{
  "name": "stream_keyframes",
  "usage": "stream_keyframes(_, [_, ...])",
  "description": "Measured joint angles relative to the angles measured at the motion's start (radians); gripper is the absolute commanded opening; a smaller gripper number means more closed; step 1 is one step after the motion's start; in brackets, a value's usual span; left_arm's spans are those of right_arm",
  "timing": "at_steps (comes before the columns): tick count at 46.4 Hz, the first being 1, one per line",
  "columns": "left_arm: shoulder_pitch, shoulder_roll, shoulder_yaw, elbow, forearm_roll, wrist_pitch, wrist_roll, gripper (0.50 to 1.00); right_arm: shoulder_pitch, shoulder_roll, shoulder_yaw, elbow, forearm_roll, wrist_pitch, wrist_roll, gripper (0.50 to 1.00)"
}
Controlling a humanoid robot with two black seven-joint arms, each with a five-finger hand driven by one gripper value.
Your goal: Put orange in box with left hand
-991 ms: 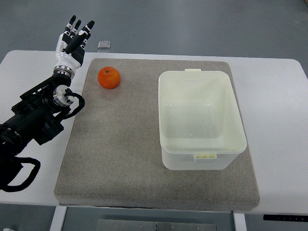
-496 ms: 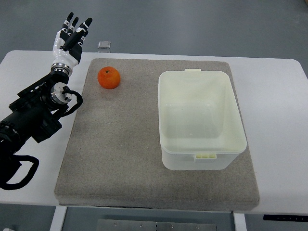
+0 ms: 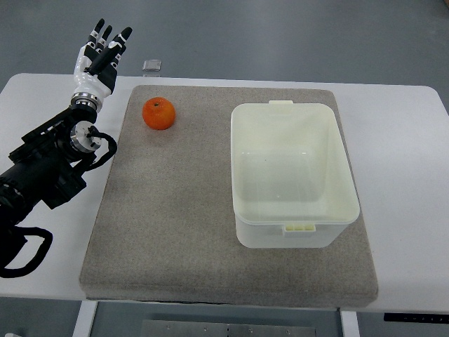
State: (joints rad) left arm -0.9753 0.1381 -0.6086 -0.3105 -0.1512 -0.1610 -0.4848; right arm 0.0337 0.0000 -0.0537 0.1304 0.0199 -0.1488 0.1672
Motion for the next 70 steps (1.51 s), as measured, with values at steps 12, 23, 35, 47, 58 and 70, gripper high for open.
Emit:
stream_keyframes(12, [-0.014, 0.044, 0.2, -0.085, 0.099, -0.014, 0.002, 0.992, 0.0, 0.0, 0.0, 0.0, 0.0, 0.0, 0.0, 0.926])
stream_keyframes(23, [-0.075, 0.115, 0.411, -0.123, 0.102, -0.019, 0.004, 0.992, 0.0, 0.0, 0.0, 0.0, 0.0, 0.0, 0.0, 0.926])
stream_keyframes(35, [-0.247, 0.251, 0.718, -0.203, 0.114, -0.121, 0.005, 0.99, 0.0, 0.0, 0.0, 0.0, 0.0, 0.0, 0.0, 0.926])
stream_keyframes(47, [-0.358, 0.36, 0.814, -0.211, 0.49, -0.323, -0.006, 0.984, 0.0, 0.0, 0.0, 0.0, 0.0, 0.0, 0.0, 0.926])
stream_keyframes(58, [-0.368, 0.427, 0.808, -0.307, 0.828, -0.327, -0.055, 0.984, 0.0, 0.0, 0.0, 0.0, 0.0, 0.0, 0.0, 0.926])
stream_keyframes(70, [-0.413, 0.44, 0.814, -0.355, 1.12, -0.328, -0.089, 0.984, 0.0, 0.0, 0.0, 0.0, 0.0, 0.0, 0.0, 0.926])
